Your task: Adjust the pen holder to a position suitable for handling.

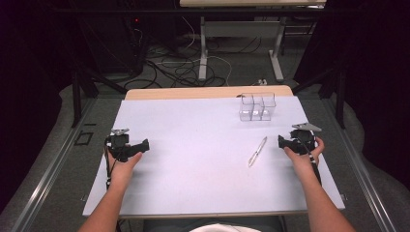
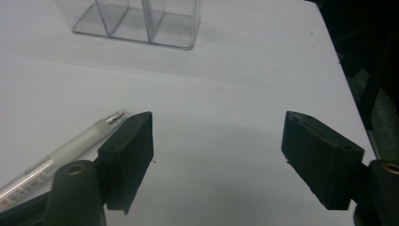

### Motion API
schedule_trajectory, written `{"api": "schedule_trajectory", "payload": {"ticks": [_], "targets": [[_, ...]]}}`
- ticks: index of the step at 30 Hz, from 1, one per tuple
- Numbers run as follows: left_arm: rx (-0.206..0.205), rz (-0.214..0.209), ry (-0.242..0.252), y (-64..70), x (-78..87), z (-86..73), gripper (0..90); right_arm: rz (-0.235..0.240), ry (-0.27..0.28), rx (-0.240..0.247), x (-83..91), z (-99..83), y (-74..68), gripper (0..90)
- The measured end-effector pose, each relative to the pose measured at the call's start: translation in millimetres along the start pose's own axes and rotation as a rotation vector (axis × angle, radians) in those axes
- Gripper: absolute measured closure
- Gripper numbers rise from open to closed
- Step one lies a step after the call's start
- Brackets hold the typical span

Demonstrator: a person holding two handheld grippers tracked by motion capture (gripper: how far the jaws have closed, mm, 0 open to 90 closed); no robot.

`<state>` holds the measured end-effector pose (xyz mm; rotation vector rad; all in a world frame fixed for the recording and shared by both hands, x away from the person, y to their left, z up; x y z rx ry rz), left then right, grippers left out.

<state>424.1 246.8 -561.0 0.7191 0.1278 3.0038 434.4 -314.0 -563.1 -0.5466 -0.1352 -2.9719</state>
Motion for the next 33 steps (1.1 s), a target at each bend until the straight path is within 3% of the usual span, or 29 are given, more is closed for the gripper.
{"api": "schedule_trajectory", "payload": {"ticks": [2, 10, 13, 18, 24, 33], "targets": [[-0.01, 0.005, -0.008, -1.2, -1.3, -1.4, 0.2, 0.01, -0.005, 0.019, -1.4, -0.4, -2.5, 28.6], [0.004, 0.006, -0.014, -0.7, 0.9, -4.2, 0.2, 0.04, -0.032, -0.012, -5.5, 10.9, -3.5, 40.9], [0.008, -0.002, -0.014, -0.3, 1.6, -4.3, 0.2, 0.026, -0.029, -0.015, -9.2, 23.5, 1.0, 40.7], [0.009, -0.007, -0.008, 0.3, 1.5, -4.5, 0.1, 0.052, -0.059, -0.063, -16.3, 44.8, 4.6, 41.6], [-0.006, -0.002, -0.026, 0.1, 0.4, -7.3, 0.1, 0.06, -0.052, -0.04, -24.5, 71.4, 4.8, 44.6], [-0.007, 0.004, -0.034, 0.0, -1.0, -9.0, 0.1, 0.055, -0.046, -0.05, -38.4, 103.4, 4.8, 52.1]]}}
Point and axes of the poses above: each handheld gripper's, and its own axes: x roughly backward along the jaws, z roughly out of its top, y roughly to its right, the point moved 4 cm from there along -x, roughly forward along the jaws, and after that the axes turned 15 degrees about y, right-handed, at the moved point
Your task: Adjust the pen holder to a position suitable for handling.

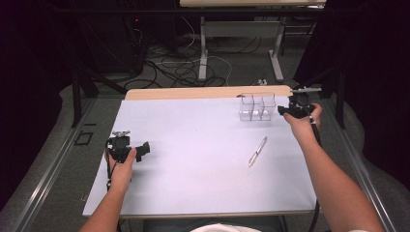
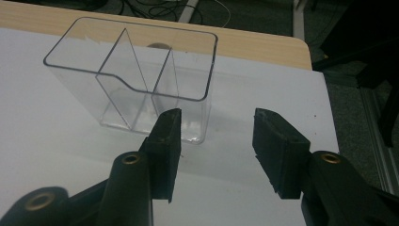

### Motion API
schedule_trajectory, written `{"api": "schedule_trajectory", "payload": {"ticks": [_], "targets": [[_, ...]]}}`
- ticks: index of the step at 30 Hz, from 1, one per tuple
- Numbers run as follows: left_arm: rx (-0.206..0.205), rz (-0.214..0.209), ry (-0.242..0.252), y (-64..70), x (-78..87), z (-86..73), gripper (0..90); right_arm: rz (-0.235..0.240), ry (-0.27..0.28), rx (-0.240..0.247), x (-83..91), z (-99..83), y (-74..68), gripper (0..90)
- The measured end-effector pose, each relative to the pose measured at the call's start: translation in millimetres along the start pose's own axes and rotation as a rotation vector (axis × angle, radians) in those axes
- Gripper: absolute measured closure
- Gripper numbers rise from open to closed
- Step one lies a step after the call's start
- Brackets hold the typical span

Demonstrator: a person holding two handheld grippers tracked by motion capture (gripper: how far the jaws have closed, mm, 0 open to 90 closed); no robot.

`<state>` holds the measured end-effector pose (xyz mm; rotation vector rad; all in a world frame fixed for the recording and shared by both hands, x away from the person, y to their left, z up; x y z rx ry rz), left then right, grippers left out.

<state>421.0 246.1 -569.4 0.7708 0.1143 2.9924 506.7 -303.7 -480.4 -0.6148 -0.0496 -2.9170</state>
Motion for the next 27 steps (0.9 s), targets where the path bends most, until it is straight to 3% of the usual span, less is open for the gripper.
{"api": "schedule_trajectory", "payload": {"ticks": [7, 11, 16, 23, 27], "targets": [[0.002, -0.002, -0.011, -0.5, -0.5, -0.8, 0.1, -0.011, -0.025, 0.002, -13.4, 17.0, -0.7, 57.4], [0.004, -0.006, -0.015, -0.9, -0.1, -1.0, 0.1, -0.029, -0.055, 0.031, -25.0, 24.8, -1.8, 60.1], [0.01, -0.003, -0.018, -1.1, -0.9, -2.4, 0.1, -0.071, -0.083, 0.002, -40.5, 28.5, -1.2, 61.7], [0.019, -0.004, -0.029, -2.5, 0.0, -3.7, 0.2, -0.094, -0.12, -0.054, -57.2, 23.1, -1.5, 64.0], [0.028, -0.002, -0.028, -2.9, 0.3, -4.3, 0.1, -0.111, -0.183, -0.065, -68.4, 10.5, -1.9, 67.7]]}}
Point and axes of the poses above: each handheld gripper's, and its own axes: x roughly backward along the jaws, z roughly out of its top, y roughly to its right, the point moved 4 cm from there along -x, roughly forward along the jaws, and after that the axes turned 15 degrees about y, right-handed, at the moved point
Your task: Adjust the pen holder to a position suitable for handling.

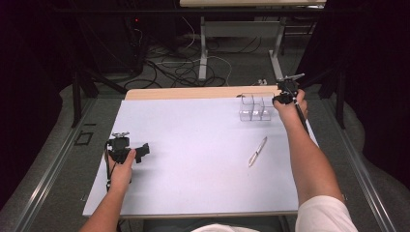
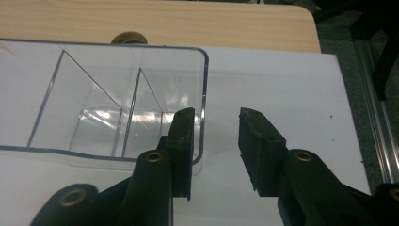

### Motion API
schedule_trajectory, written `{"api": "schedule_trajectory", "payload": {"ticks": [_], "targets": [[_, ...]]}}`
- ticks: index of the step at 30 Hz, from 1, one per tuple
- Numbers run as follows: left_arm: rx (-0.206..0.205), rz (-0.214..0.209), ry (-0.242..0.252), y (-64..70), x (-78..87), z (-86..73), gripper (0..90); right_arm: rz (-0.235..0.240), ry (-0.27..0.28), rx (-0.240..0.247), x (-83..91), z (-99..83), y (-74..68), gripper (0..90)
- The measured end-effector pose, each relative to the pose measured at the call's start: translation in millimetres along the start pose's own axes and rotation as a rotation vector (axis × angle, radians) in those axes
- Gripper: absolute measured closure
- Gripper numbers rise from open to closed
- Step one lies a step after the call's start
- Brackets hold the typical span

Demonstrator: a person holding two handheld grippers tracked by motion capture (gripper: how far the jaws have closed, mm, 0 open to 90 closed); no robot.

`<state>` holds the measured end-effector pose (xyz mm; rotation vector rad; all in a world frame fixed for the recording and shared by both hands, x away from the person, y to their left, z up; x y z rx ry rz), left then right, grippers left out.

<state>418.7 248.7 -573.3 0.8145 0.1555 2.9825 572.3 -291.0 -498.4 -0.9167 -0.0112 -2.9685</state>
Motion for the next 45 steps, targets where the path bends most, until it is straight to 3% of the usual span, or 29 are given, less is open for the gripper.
{"api": "schedule_trajectory", "payload": {"ticks": [9, 18, 21, 23, 25, 28, 34, 37, 40, 45], "targets": [[0.013, -0.002, -0.009, -0.7, 0.0, -1.2, 0.1, -0.017, -0.009, -0.022, -14.3, -5.2, -8.5, 75.3], [0.019, -0.009, -0.02, -1.6, -0.2, -2.1, 0.2, -0.053, -0.013, -0.031, -23.5, -8.2, -6.9, 80.7], [0.017, -0.008, -0.02, -1.8, -0.7, -2.8, 0.1, -0.055, -0.026, -0.045, -24.3, -6.9, -9.3, 86.1], [0.016, -0.008, -0.019, -1.5, -1.0, -3.0, 0.2, -0.07, -0.033, -0.025, -25.0, -5.4, -11.8, 87.5], [0.008, -0.012, -0.026, -1.9, -0.9, -3.3, 0.2, -0.085, -0.045, -0.021, -24.9, -4.9, -13.3, 87.8], [0.015, -0.01, -0.022, -1.5, -1.5, -3.4, 0.2, -0.09, -0.06, -0.056, -23.8, -3.7, -13.5, 88.3], [0.003, -0.014, -0.036, -2.5, -2.0, -3.9, 0.2, -0.098, -0.046, -0.035, -18.9, -2.6, -18.4, 88.5], [0.016, -0.009, -0.02, -0.3, -3.0, -3.8, 0.2, -0.092, -0.057, -0.03, -15.4, -2.9, -20.2, 88.5], [-0.003, -0.019, -0.036, 0.1, -2.8, -4.1, 0.1, -0.078, -0.066, -0.026, -11.2, -5.5, -21.7, 88.4], [0.004, -0.014, -0.032, 2.8, -5.3, -5.0, 0.2, -0.057, -0.072, -0.038, -4.2, -13.3, -25.4, 88.5]]}}
Point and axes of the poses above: each handheld gripper's, and its own axes: x roughly backward along the jaws, z roughly out of its top, y roughly to its right, the point moved 4 cm from there along -x, roughly forward along the jaws, and after that the axes turned 15 degrees about y, right-handed, at the moved point
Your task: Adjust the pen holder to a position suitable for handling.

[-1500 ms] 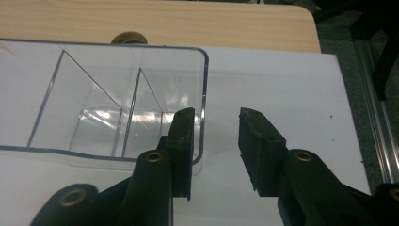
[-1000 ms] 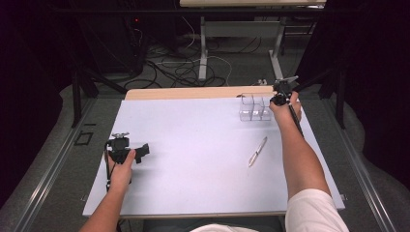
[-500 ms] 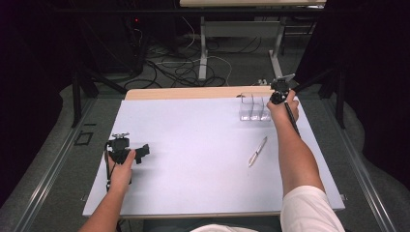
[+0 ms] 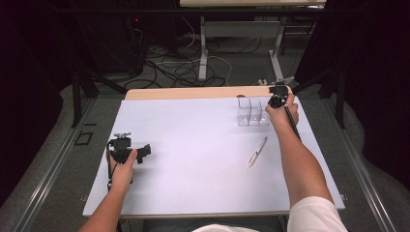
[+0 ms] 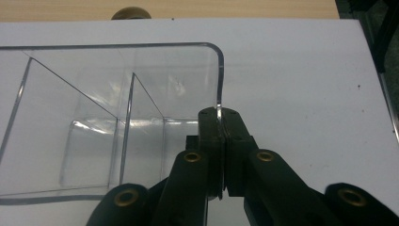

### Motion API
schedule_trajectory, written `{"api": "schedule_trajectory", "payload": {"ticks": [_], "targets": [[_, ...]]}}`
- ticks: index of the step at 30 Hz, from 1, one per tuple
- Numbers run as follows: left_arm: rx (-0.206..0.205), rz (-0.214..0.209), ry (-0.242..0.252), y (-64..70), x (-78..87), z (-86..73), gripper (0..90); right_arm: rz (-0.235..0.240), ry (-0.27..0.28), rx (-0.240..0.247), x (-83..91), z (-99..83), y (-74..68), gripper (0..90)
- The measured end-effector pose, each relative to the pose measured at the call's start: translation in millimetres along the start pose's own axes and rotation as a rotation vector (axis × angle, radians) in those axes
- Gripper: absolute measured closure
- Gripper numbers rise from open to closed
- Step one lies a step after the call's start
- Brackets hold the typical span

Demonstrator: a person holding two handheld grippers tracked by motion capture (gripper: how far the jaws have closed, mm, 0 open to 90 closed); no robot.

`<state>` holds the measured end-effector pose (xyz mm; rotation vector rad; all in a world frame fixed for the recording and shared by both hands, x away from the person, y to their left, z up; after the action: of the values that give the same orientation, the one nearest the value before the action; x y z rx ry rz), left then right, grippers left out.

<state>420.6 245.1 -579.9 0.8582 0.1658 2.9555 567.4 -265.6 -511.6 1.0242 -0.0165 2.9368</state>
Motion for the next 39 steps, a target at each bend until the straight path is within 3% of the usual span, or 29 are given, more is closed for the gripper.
{"api": "schedule_trajectory", "payload": {"ticks": [3, 11, 14, 19, 26, 30, 34, 39], "targets": [[-0.003, -0.001, 0.001, 0.9, 0.1, 0.1, 0.1, -0.004, -0.005, -0.02, 4.9, -5.0, -1.6, 88.4], [-0.011, -0.006, -0.001, 3.2, -0.5, 0.0, 0.1, 0.02, -0.012, -0.015, 17.6, -16.3, -5.1, 88.4], [-0.016, -0.013, -0.008, 3.4, 0.0, 0.5, 0.2, 0.018, -0.016, -0.038, 22.2, -20.5, -7.6, 88.3], [-0.016, -0.008, -0.005, 3.5, -0.9, 0.3, 0.2, 0.033, -0.014, -0.022, 27.3, -24.6, -8.0, 88.3], [-0.017, -0.009, -0.007, 4.0, -1.0, 0.2, 0.2, 0.046, -0.024, -0.055, 32.4, -29.4, -9.3, 87.6], [-0.015, -0.008, -0.006, 4.6, -1.1, 0.1, 0.2, 0.048, -0.023, -0.031, 32.4, -30.5, -8.6, 87.4], [-0.015, -0.009, -0.007, 5.5, -0.6, 0.1, 0.1, 0.078, -0.028, -0.064, 32.1, -30.3, -6.5, 85.8], [-0.016, -0.008, -0.002, 5.5, -0.6, 0.2, 0.1, 0.146, -0.03, -0.142, 35.4, -28.5, -1.7, 76.8]]}}
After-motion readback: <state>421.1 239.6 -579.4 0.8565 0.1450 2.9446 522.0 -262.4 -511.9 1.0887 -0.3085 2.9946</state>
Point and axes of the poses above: each handheld gripper's, and its own axes: x roughly backward along the jaws, z roughly out of its top, y roughly to its right, the point moved 4 cm from there along -x, roughly forward along the jaws, and after that the axes turned 15 degrees about y, right-handed, at the moved point
